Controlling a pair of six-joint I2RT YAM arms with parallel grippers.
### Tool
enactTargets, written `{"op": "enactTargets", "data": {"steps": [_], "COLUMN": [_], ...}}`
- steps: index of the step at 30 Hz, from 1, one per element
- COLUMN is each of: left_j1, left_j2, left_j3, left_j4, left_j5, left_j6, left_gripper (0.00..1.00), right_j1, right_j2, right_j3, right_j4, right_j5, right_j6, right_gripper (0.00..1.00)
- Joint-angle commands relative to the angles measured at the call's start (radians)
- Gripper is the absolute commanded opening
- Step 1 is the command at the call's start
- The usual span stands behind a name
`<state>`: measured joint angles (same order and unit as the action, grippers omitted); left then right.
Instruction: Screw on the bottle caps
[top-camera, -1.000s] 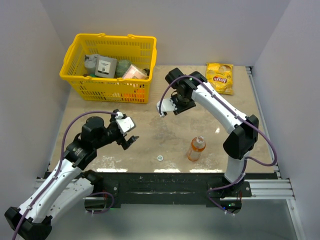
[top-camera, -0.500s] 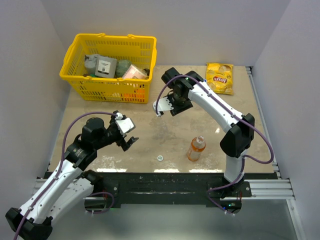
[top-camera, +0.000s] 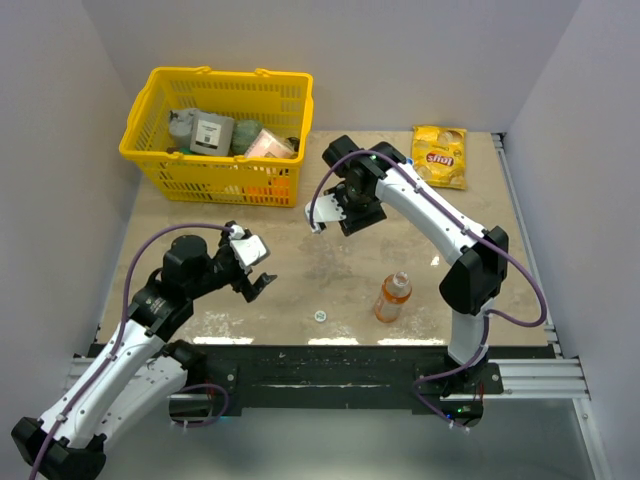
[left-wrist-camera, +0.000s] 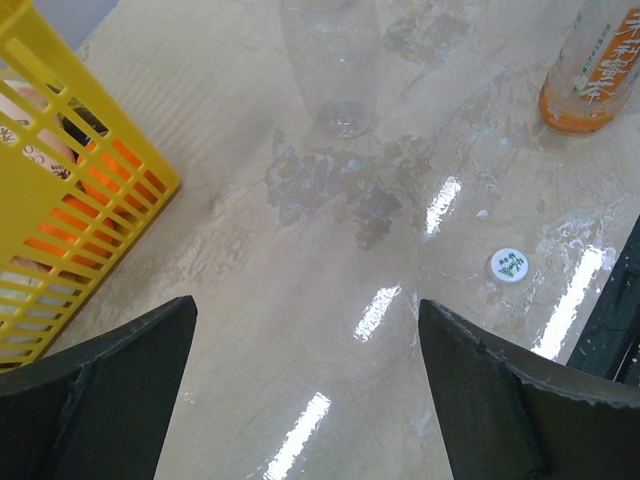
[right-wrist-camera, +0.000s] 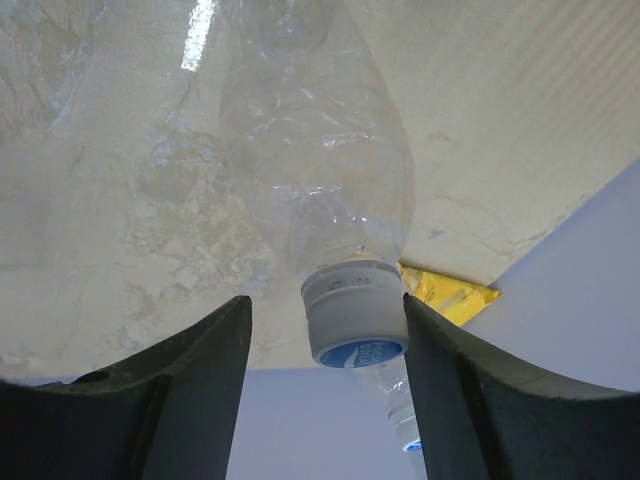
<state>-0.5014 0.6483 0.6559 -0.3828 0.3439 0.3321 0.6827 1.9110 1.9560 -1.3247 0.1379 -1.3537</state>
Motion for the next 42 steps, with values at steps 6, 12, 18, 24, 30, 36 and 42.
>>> {"op": "enactTargets", "data": {"steps": [6,12,18,24,30,36,42], "left_j1": [0.009,0.011,0.017,0.021,0.021,0.023,0.024], "left_j2": [0.004,0.002,0.004,0.004,0.008,0.011,0.024], "left_j3": [-0.007,-0.007,-0.004,-0.006,-0.001,0.011,0.01], "left_j4": [0.038,0.039,0.036,0.038,0.042,0.036,0.044], "left_j5": [0.04,0.044,0.05,0.063,0.07,0.057,0.088], "left_j6": [-0.018,-0.019,-0.019,-0.021,-0.025,-0.038,-0.024], "left_gripper": [0.98,0.98,0.98,0.98,0.98,0.98,0.98], "right_j1": [0.008,0.008,0.008,0.006,0.031,0.009,-0.069], "right_j2": [-0.049,-0.053,-0.044,-0.044,-0.096,-0.238,-0.505], "right_j3": [0.034,0.035,0.046,0.119,0.182,0.201,-0.101], "right_j4": [-0.011,0.024,0.044,0.024,-0.024,0.073,0.029], "right_j5": [-0.037,-0.055,-0.061,-0.186,-0.452,-0.583,-0.56], "right_j6": [0.024,0.045,0.087,0.136,0.22,0.549,0.677], "right_gripper": [0.67,0.79,0.99,0.99,0.99,0.96,0.84]}}
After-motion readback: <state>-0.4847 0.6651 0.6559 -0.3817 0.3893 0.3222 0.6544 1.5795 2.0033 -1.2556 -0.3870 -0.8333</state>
